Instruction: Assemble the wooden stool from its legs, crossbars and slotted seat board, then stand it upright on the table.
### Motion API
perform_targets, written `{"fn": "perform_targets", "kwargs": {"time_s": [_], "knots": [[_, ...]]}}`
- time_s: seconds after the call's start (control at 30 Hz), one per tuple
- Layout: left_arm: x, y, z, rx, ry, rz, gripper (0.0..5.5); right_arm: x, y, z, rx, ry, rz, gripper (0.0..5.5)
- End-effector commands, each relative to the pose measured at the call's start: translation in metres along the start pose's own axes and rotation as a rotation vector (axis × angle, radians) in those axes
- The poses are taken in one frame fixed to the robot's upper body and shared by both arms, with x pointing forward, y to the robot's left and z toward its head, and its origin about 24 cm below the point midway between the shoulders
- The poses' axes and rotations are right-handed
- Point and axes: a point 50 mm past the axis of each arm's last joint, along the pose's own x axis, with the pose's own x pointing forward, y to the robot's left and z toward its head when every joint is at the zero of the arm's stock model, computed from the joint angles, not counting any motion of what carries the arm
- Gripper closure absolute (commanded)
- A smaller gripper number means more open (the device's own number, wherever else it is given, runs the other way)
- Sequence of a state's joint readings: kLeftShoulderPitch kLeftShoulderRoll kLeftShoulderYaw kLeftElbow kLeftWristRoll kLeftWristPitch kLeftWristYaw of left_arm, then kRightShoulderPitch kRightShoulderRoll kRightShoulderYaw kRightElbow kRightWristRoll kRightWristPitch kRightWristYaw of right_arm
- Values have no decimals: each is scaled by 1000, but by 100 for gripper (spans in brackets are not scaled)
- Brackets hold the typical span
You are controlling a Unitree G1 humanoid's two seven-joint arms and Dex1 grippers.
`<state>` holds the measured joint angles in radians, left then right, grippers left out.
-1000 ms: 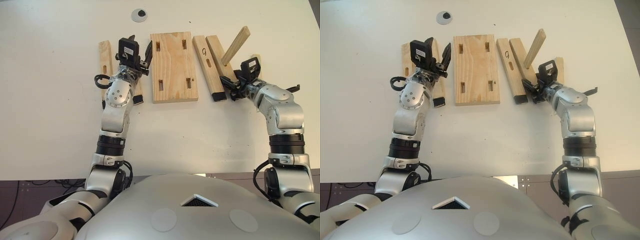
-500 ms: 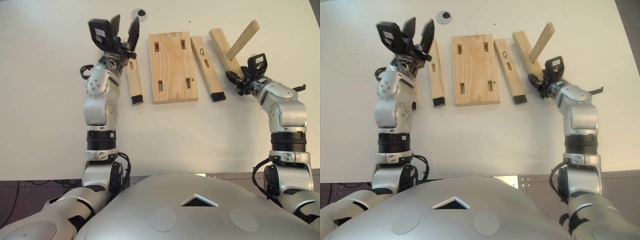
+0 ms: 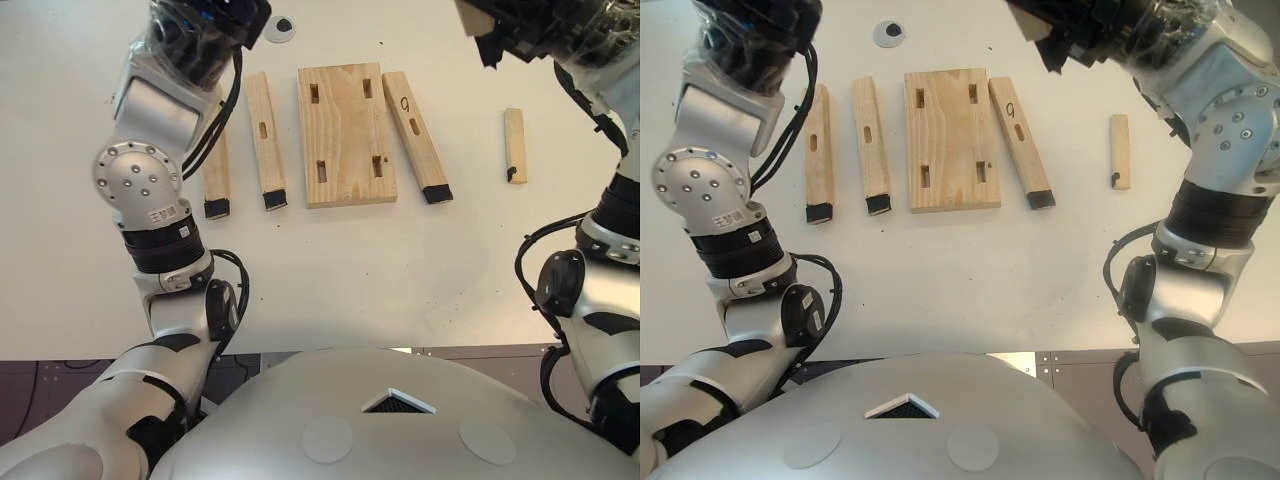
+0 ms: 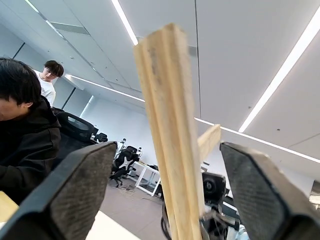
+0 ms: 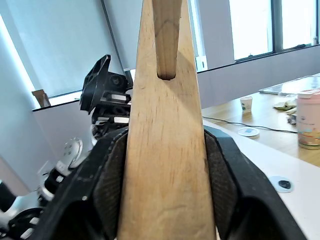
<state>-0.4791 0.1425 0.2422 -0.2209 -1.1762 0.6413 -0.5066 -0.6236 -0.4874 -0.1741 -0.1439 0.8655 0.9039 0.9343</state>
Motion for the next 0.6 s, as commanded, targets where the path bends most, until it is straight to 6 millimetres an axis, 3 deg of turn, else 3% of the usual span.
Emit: {"fn": "perform_targets", "kwargs": {"time_s": [0.03,0.13,0.43,0.6], "knots": [[7,-12,0,-38,7,-72,171,2,13,-15,11,90,77,346],[8,-11,-2,-71,0,-68,171,2,13,-21,27,105,84,346],[0,-7,2,-73,14,-52,330,-2,11,-20,59,57,72,346],[-2,1,13,-71,-55,-6,337,1,12,-23,68,66,73,346]]}}
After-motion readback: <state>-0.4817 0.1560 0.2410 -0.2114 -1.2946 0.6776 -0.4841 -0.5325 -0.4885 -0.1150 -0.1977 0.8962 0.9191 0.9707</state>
